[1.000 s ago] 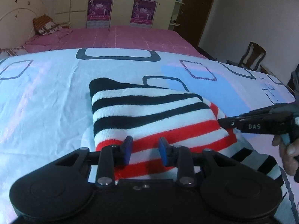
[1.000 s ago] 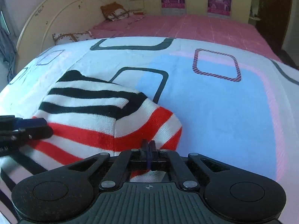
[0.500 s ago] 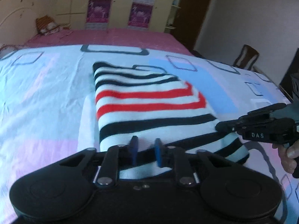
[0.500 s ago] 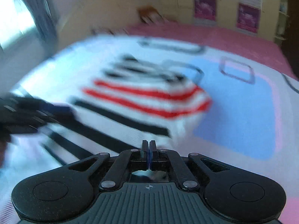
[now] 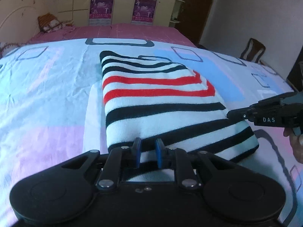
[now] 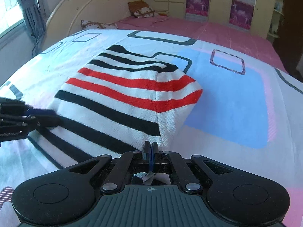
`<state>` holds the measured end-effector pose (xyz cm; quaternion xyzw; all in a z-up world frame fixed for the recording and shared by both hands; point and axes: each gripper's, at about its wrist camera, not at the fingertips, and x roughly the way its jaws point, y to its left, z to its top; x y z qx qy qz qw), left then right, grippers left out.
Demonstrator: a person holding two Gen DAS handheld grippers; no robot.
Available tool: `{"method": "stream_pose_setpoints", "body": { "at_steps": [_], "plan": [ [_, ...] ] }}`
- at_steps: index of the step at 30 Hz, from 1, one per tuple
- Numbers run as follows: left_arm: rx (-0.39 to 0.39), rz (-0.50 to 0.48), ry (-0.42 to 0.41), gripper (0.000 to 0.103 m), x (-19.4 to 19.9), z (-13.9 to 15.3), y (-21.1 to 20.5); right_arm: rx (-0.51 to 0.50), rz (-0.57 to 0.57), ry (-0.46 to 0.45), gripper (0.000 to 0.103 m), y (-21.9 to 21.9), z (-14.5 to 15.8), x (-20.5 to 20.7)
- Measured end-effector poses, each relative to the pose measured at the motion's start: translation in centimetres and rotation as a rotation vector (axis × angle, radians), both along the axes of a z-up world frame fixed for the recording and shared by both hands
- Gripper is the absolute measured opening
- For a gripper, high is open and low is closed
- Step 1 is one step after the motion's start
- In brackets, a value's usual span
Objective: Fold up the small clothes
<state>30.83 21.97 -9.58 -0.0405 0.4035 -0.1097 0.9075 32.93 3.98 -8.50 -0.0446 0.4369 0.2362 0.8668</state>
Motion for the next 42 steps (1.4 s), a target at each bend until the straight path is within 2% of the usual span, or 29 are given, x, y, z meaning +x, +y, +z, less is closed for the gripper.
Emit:
{"method": "stream_pose_setpoints", "body": {
  "at_steps": [3, 5, 7, 13, 17, 28, 42],
  "plan": [
    [-0.012, 0.012, -0.015, 0.017, -0.7, 1.1, 0.1, 0.061, 0.000, -0.022, 0.000, -0.3, 1.9, -0.7],
    [-0.029, 0.014, -0.024, 0.017, -1.7, 1.7, 0.0, 0.060, 0.026, -0.048, 0.000, -0.2, 3.1, -2.0],
    [-0.041, 0.021, -0.020, 0.017, -2.4, 1.8, -0.1, 0.081, 0.043, -0.028, 0.000, -0.2, 3.3, -3.1],
    [-0.033, 0.040, 0.022, 0.017, -2.9, -0.3, -0.7, 0.032, 0.029, 0.061, 0.000, 0.2, -0.6, -4.3],
    [-0.042, 0.061, 0.023, 0.017, -2.7, -0.8, -0.5, 0.051, 0.024, 0.053, 0.000, 0.1, -1.6, -4.3],
    [0.017, 0.094, 0.019, 0.017, -2.6, -1.0, -1.8, 0.134, -0.005, 0.059, 0.000, -1.2, -2.2, -4.0],
    [0.075, 0.128, 0.014, 0.017, -2.9, -1.1, -2.9, 0.148, -0.012, 0.037, 0.000, -1.4, -2.4, -4.5]
  ]
}}
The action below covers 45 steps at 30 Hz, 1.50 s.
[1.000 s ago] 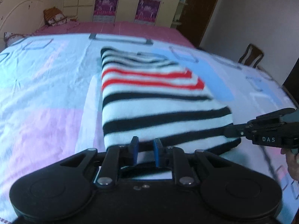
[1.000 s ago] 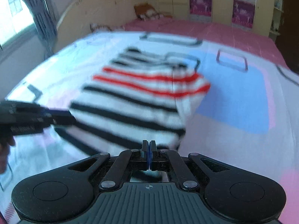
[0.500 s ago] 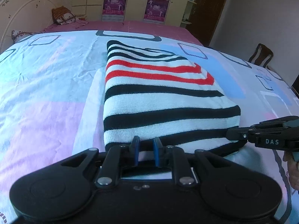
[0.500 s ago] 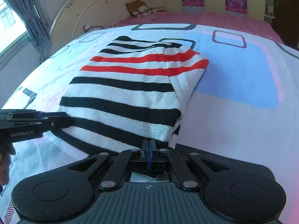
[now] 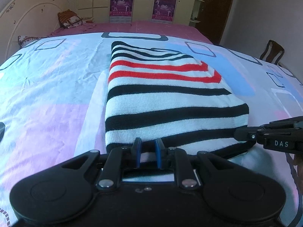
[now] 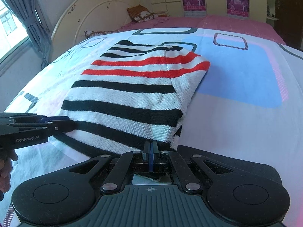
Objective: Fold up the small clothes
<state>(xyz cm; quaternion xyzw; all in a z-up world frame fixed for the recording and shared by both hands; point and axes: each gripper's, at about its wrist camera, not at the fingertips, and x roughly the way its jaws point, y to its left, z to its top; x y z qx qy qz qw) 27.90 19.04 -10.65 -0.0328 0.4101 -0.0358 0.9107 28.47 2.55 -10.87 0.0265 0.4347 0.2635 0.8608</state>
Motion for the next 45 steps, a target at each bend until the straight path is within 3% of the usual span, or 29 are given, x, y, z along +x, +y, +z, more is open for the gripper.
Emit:
{"method": "stream_pose_setpoints", "body": {
  "at_steps": [5, 12, 17, 22, 24, 26, 27, 30, 33, 34, 35, 36, 37, 38, 45],
  "plan": [
    [0.027, -0.002, 0.000, 0.017, -0.1, 0.0, -0.4, -0.013, 0.002, 0.005, 0.000, 0.2, 0.2, 0.1],
    [0.000, 0.037, -0.017, 0.017, -1.9, 1.1, -0.5, -0.001, 0.017, 0.028, 0.000, -0.5, 1.2, -0.3],
    [-0.048, 0.037, -0.065, 0.020, -5.5, 2.6, -1.9, 0.105, -0.044, -0.023, 0.000, -3.9, 4.1, -3.4],
    [-0.048, 0.007, -0.090, 0.020, -8.4, 3.6, -4.7, 0.098, -0.076, -0.045, 0.000, -6.2, 5.1, -7.2],
    [-0.037, -0.004, -0.108, 0.031, -9.6, 4.3, -5.9, 0.096, -0.099, -0.052, 0.000, -7.4, 5.6, -8.9],
    [-0.006, -0.004, -0.116, 0.034, -10.6, 4.8, -7.1, 0.094, -0.124, -0.062, 0.000, -8.3, 6.1, -10.5],
    [-0.005, -0.005, -0.117, 0.042, -11.0, 5.0, -7.5, 0.087, -0.140, -0.067, 0.000, -8.6, 6.4, -11.2],
    [-0.003, 0.014, -0.157, 0.081, -12.9, 5.8, -8.7, 0.052, -0.202, -0.087, 0.000, -9.6, 7.2, -13.0],
    [0.004, 0.017, -0.198, 0.103, -14.8, 7.1, -9.6, 0.013, -0.276, -0.120, 0.000, -10.5, 8.1, -14.4],
    [0.013, 0.023, -0.216, 0.103, -15.7, 7.6, -9.9, 0.005, -0.299, -0.132, 0.007, -10.8, 8.4, -15.0],
    [0.023, 0.025, -0.222, 0.103, -16.4, 8.1, -10.3, -0.001, -0.329, -0.151, 0.062, -11.2, 8.8, -15.7],
    [0.030, 0.029, -0.222, 0.103, -17.0, 8.5, -10.5, 0.003, -0.363, -0.194, 0.098, -11.6, 9.3, -16.8],
    [0.032, 0.030, -0.221, 0.103, -17.7, 8.9, -10.7, 0.024, -0.383, -0.258, 0.103, -12.1, 9.7, -17.9],
    [0.031, 0.029, -0.222, 0.103, -18.4, 9.3, -10.8, 0.028, -0.376, -0.267, 0.103, -12.2, 10.1, -18.5],
    [0.060, 0.032, -0.281, 0.103, -23.7, 12.2, -11.8, 0.091, -0.348, -0.266, 0.103, -12.7, 13.3, -24.0]
  ]
}}
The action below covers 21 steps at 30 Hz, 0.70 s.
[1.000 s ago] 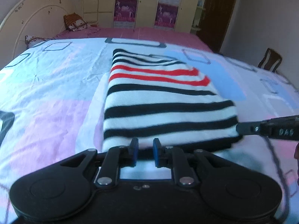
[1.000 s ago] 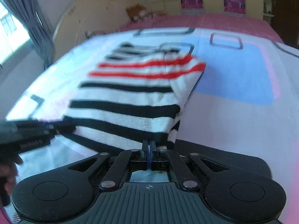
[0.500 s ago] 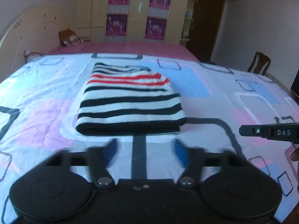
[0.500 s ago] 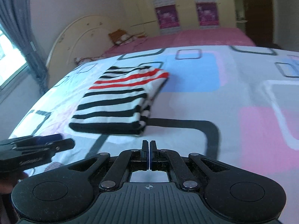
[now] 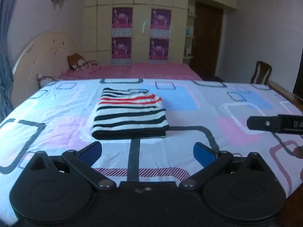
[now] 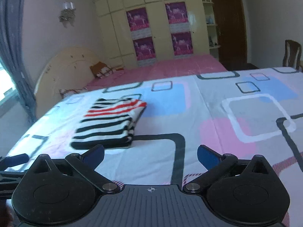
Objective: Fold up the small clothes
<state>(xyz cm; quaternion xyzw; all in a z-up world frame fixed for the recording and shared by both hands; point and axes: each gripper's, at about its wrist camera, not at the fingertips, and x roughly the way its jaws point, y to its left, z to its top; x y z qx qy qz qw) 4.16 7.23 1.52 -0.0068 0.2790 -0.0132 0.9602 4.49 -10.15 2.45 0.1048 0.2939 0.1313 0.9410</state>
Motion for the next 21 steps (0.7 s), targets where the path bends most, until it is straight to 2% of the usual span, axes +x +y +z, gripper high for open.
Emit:
{"method": "stream_pose_setpoints", "body": {
  "at_steps": [9, 21],
  "plan": [
    [-0.041, -0.010, -0.042, 0.103, -4.5, 2.5, 0.4, -0.026, 0.031, -0.028, 0.103, 0.5, 3.0, -6.6],
    [-0.042, -0.033, -0.073, 0.103, -6.5, 3.0, -0.1, -0.035, 0.034, -0.035, 0.103, 0.5, 3.5, -9.3]
  ]
}}
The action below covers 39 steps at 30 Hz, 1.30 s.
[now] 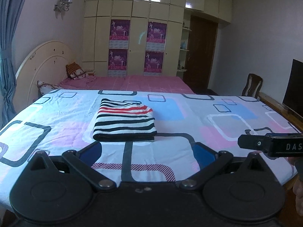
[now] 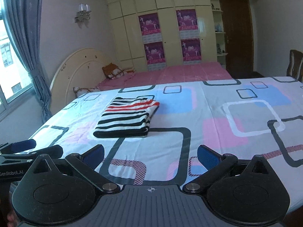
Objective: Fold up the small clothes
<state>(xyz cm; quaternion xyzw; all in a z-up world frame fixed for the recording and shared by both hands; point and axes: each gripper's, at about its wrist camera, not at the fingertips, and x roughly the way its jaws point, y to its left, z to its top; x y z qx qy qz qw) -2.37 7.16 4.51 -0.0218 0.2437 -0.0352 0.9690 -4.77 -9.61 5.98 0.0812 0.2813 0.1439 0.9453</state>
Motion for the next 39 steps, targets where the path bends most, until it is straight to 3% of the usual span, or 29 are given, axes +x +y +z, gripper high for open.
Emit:
{"method": "stream_pose_setpoints", "body": {
  "at_steps": [39],
  "plan": [
    [0.028, -0.026, -0.031, 0.103, -0.7, 0.6, -1.1, 0.008, -0.017, -0.007, 0.103, -1.9, 0.6, -1.0]
  ]
}}
